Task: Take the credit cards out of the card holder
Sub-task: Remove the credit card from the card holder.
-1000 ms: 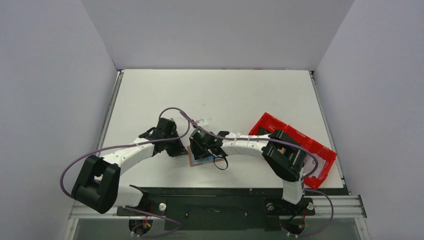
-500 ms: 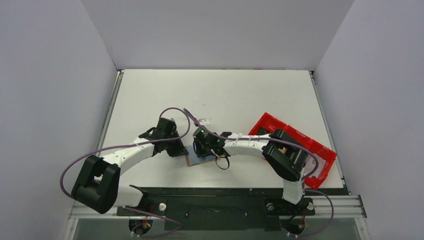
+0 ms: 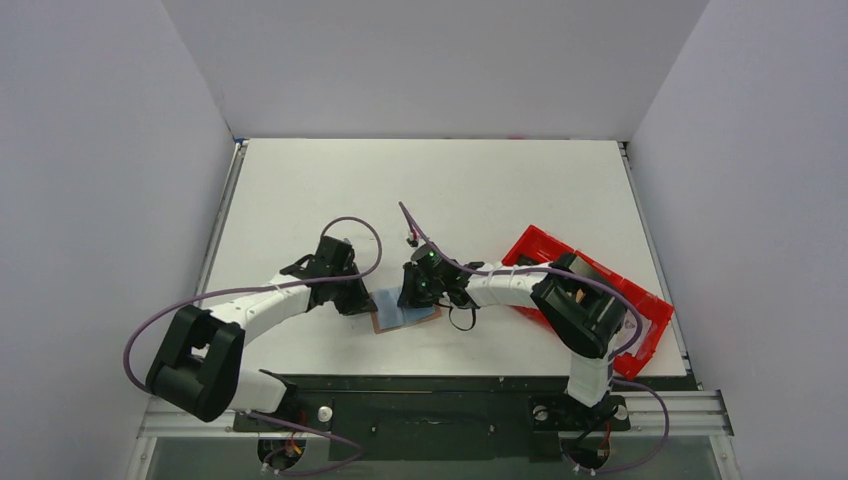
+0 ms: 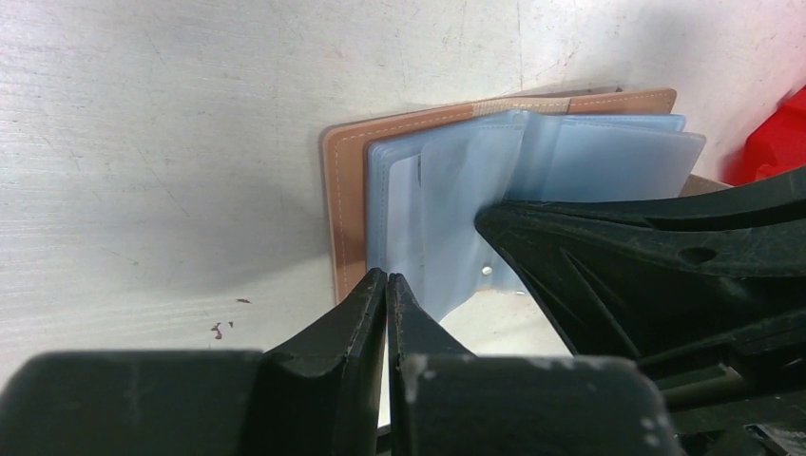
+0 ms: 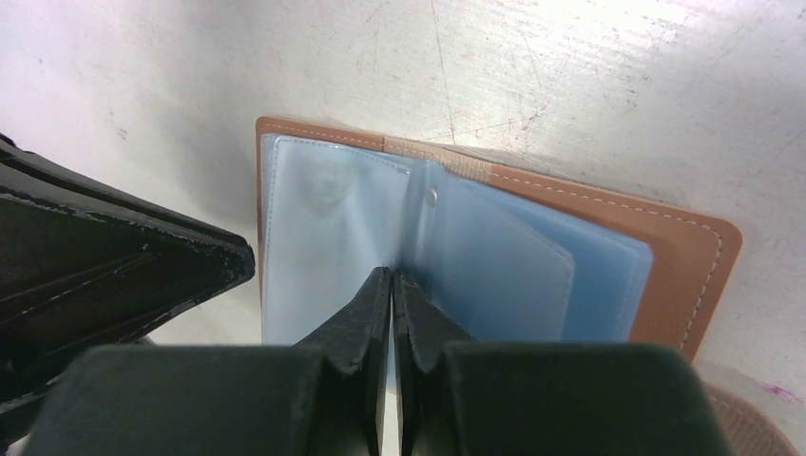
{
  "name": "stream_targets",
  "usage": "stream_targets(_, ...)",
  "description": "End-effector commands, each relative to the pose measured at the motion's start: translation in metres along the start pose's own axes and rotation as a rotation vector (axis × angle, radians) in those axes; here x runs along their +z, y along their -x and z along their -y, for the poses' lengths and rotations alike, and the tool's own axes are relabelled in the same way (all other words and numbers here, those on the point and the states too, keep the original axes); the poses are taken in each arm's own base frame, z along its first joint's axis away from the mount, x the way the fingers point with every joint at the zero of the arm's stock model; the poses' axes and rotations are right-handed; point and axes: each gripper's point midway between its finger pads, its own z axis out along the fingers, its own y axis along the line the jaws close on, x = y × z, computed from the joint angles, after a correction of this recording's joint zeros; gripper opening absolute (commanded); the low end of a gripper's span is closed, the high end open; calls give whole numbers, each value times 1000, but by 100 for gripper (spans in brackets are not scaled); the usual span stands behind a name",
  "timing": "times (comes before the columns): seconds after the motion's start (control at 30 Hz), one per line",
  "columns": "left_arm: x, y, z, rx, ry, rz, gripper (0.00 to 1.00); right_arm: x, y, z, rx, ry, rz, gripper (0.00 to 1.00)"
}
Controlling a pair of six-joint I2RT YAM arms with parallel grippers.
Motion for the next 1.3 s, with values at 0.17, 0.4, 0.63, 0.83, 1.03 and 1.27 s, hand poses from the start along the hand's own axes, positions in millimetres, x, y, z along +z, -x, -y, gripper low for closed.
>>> stream_targets(0.17,6,6,23,49,-45,10,3,8,-34,33,42,-54,-103,0)
stream_targets(0.4,10,3,33,73,-48,2,3,5,-32,32,41,-47,-100,0)
stream_targets(0.63,12,6,41,81,-54,6,3,-10,-4,10,-3,-14,-48,4)
stream_targets(0.83,17,6,38,77,-35,-1,3,-30,26,-11,-22,10,11,23)
stream_targets(1.03,20,5,38,78,-34,-10,3,-47,41,-19,-23,-2,43,30)
stream_targets(1.27,12,6,56,119,-69,-5,3,-83,62,-15,-15,-67,150,32)
